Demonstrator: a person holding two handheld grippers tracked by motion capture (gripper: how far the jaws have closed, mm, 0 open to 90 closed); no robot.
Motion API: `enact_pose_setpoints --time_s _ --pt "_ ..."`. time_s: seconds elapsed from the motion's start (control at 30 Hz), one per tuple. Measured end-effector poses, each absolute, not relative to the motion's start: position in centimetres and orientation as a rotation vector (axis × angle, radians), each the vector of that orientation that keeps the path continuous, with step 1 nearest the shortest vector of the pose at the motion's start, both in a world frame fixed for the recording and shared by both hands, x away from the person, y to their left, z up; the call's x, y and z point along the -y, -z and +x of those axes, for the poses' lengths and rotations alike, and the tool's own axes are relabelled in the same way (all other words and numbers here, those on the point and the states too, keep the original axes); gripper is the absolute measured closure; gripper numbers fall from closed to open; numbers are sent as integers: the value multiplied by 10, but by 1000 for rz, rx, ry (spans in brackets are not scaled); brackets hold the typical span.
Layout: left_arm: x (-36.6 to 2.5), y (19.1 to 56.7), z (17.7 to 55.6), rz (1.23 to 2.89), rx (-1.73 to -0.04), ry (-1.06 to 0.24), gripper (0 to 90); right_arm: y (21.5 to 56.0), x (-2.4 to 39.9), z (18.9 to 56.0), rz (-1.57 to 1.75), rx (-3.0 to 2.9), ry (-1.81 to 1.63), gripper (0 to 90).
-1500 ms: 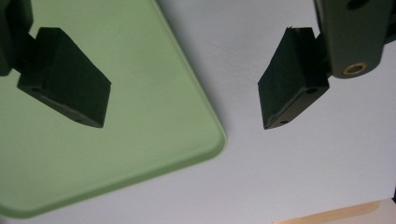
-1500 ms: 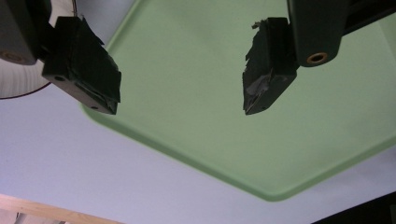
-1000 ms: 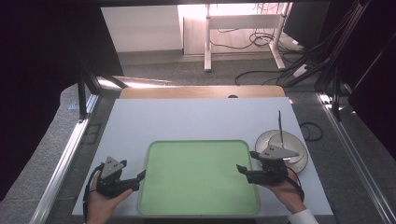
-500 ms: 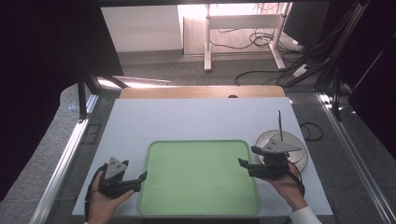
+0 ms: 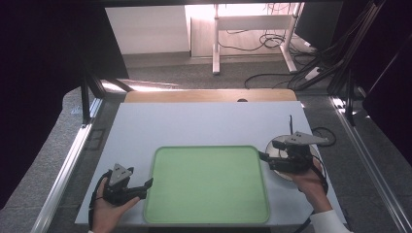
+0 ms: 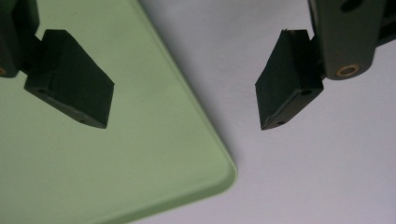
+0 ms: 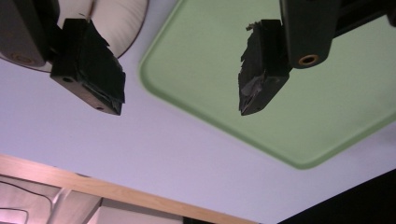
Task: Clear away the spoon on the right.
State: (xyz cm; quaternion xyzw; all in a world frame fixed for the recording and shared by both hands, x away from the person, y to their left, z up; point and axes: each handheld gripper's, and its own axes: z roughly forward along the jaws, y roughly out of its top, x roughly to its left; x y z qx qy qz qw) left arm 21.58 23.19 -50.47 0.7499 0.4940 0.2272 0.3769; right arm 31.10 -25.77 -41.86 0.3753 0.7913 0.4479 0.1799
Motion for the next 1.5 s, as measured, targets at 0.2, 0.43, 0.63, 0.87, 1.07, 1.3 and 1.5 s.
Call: enact_pose_setpoints --time_s 0.2,0.43,0.63,0.87,1.07,1.3,1.5 --pt "-231 501 212 1908 -1249 -580 192 408 262 316 1060 -2229 -1247 320" --pt "-236 502 212 1898 -1260 -577 195 401 263 330 1082 -2219 -1200 329" --pt "-236 502 213 1899 -1257 -575 199 394 272 344 1106 -2177 -1177 345" --pt "-235 502 212 1903 -1259 -576 197 389 289 362 1176 -2118 -1202 366" --pt "-236 501 211 1893 -1263 -579 196 393 302 373 1239 -2089 -1169 373" --pt "-236 502 212 1902 -1261 -573 195 404 322 394 1354 -2051 -1116 395" --pt "-236 502 211 1900 -1263 -577 195 411 326 405 1391 -2050 -1073 413"
